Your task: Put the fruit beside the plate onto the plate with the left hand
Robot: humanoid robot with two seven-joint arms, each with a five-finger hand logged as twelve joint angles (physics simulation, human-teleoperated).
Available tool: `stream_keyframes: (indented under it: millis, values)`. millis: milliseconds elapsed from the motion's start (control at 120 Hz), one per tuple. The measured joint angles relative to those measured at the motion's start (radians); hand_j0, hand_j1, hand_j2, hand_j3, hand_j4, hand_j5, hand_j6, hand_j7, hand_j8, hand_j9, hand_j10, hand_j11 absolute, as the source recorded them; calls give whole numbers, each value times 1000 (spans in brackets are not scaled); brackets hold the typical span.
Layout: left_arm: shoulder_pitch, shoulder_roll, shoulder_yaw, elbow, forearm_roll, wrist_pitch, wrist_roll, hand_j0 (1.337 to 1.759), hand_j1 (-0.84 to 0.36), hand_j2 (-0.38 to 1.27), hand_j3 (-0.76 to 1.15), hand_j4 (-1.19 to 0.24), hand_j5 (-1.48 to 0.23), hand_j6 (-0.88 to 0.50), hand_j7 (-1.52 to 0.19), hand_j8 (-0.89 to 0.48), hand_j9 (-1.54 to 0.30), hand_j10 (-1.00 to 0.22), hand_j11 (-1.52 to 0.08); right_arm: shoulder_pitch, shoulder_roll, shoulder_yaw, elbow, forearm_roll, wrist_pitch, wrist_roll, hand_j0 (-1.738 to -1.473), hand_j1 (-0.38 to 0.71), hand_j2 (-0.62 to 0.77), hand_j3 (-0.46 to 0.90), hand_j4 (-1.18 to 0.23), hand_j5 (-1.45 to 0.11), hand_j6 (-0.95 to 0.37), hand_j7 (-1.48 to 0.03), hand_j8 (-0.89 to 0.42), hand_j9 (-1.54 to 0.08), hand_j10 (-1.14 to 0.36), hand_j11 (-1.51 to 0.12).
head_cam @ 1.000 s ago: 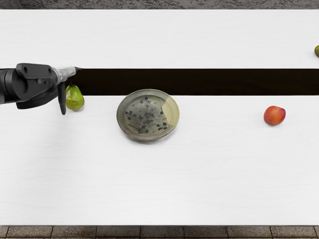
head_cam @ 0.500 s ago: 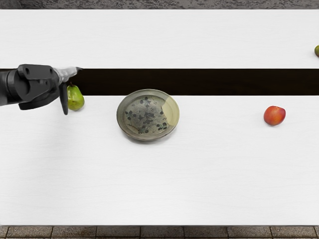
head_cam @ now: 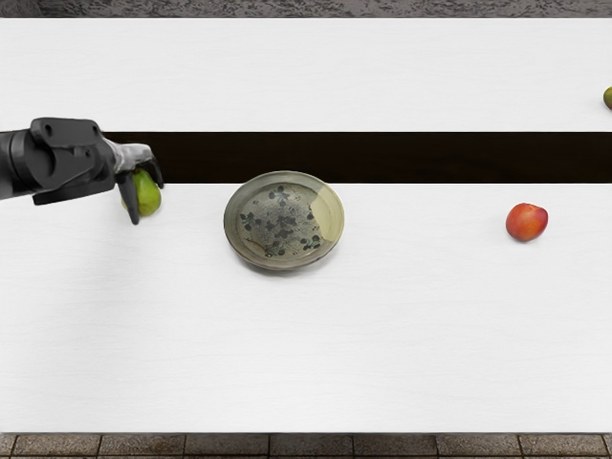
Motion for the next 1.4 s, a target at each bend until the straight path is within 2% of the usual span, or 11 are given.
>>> stream_keyframes:
  millis: [108, 175, 267, 367, 508, 642, 775, 958, 1242, 1317, 1400]
  values:
    - [0, -1, -1, 3, 0, -9, -1, 1658, -213, 453, 1, -526, -859, -458, -790, -468, -767, -580, -772, 0, 0, 0, 0, 0, 0, 0, -1658, -340, -2, 0, -8, -10, -8, -10, -8, -10, -8, -10]
    - [-4, 0, 0, 1, -9, -11, -1, 1658, -207, 424, 1, -526, -902, -420, -804, -442, -781, -596, -786, 0, 0, 0, 0, 0, 0, 0, -1658, -340, -2, 0, -8, -10, -8, -10, -8, -10, -8, -10]
    - [-11, 2, -4, -5, -32, -12, 1, 1658, -252, 428, 0, -524, -966, -494, -909, -390, -862, -646, -865, 0, 0, 0, 0, 0, 0, 0, -1658, -340, -2, 0, -8, -10, -8, -10, -8, -10, -8, -10]
    - [-36, 15, -13, -10, -69, -45, 1, 1656, -253, 497, 0, -552, -1055, -330, -1015, -377, -980, -662, -983, 0, 0, 0, 0, 0, 0, 0, -1658, -340, -2, 0, -8, -10, -8, -10, -8, -10, -8, -10]
    - [-107, 83, -24, -23, -168, -166, 2, 1654, -319, 613, 0, -454, -1161, -253, -1113, -297, -1074, -653, -1077, 0, 0, 0, 0, 0, 0, 0, -1658, -340, -2, 0, -8, -10, -8, -10, -8, -10, -8, -10]
    - [-141, 125, -80, -34, -258, -253, 1, 1654, -273, 471, 0, -445, -1216, -229, -1156, -287, -1108, -687, -1117, 0, 0, 0, 0, 0, 0, 0, -1658, -339, -2, 0, -8, -10, -8, -10, -8, -10, -8, -10]
    - [-136, 118, -190, -43, -310, -280, 1, 1654, -282, 546, 0, -471, -1229, -245, -1175, -302, -1130, -757, -1137, 0, 0, 0, 0, 0, 0, 0, -1658, -339, -2, 0, -8, -10, -8, -10, -8, -10, -8, -10]
    - [-125, 100, -335, -55, -320, -290, 2, 1654, -310, 601, 0, -479, -1258, -218, -1191, -291, -1137, -751, -1150, 0, 0, 0, 0, 0, 0, 0, -1658, -339, -2, 0, -8, -10, -8, -10, -8, -10, -8, -10]
    - [-101, 29, -383, -55, -308, -280, 2, 1651, -402, 715, 0, -403, -1306, -143, -1208, -231, -1145, -774, -1163, 0, 0, 0, 0, 0, 0, 0, -1658, -339, -2, 0, -8, -10, -8, -10, -8, -10, -8, -10]
    - [-100, 22, -388, -54, -307, -278, 2, 1652, -351, 591, 0, -432, -1200, -204, -1117, -256, -1064, -786, -1077, 0, 0, 0, 0, 0, 0, 0, -1658, -339, -2, 0, -8, -10, -8, -10, -8, -10, -8, -10]
    - [-98, 21, -393, -54, -308, -275, 1, 1654, -150, 398, 0, -341, -837, -153, -780, -190, -743, -578, -752, 0, 0, 0, 0, 0, 0, 0, -1658, -340, -2, 0, -8, -10, -8, -10, -8, -10, -8, -10]
